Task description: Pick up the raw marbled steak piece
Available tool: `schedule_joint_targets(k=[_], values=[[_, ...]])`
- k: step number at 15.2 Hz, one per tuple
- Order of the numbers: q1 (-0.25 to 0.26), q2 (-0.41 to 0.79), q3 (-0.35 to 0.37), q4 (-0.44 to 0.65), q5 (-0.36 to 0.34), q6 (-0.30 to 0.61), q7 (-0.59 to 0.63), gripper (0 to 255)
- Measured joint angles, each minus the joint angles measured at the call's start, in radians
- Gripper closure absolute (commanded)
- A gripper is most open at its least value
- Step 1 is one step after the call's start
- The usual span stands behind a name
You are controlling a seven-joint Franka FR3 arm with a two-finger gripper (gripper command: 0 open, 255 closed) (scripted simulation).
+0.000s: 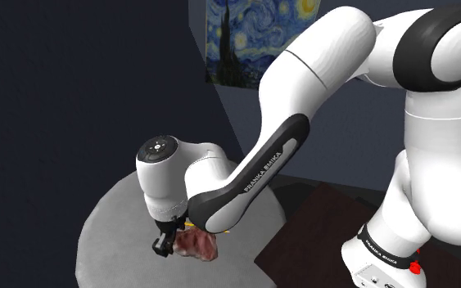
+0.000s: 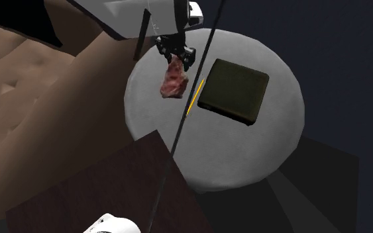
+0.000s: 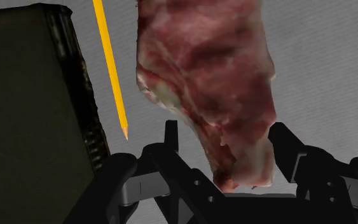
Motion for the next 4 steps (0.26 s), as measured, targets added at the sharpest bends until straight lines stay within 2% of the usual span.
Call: schedule_joint_targets(k=[4], values=[[-0.013,-0.038,0.016,0.000,0.027,-0.033,-0.021,255]])
